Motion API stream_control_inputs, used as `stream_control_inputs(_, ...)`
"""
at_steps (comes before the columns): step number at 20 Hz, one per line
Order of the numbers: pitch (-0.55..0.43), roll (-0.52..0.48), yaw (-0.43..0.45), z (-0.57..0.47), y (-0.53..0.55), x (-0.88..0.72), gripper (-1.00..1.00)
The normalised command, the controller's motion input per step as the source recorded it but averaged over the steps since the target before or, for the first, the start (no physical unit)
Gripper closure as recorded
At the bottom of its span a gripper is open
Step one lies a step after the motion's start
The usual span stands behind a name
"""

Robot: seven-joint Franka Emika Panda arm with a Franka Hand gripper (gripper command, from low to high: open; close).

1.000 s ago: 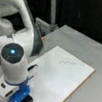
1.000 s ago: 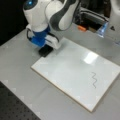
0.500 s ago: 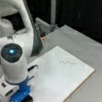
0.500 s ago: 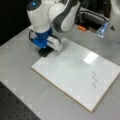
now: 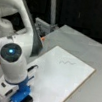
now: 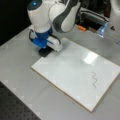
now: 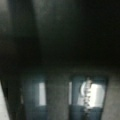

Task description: Erasing curve lines

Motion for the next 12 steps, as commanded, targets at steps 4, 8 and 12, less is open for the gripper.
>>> stream_control_inputs(4, -0.139, 0.023, 0.006, -0.05, -0.02, -0.09, 1.0)
stream_control_inputs(8, -0.14, 0.019, 0.005, -0.07, -0.02, -0.08, 1.0)
stream_control_inputs(12, -0.134, 0.022, 0.006, -0.07, -0.01, -0.09, 1.0)
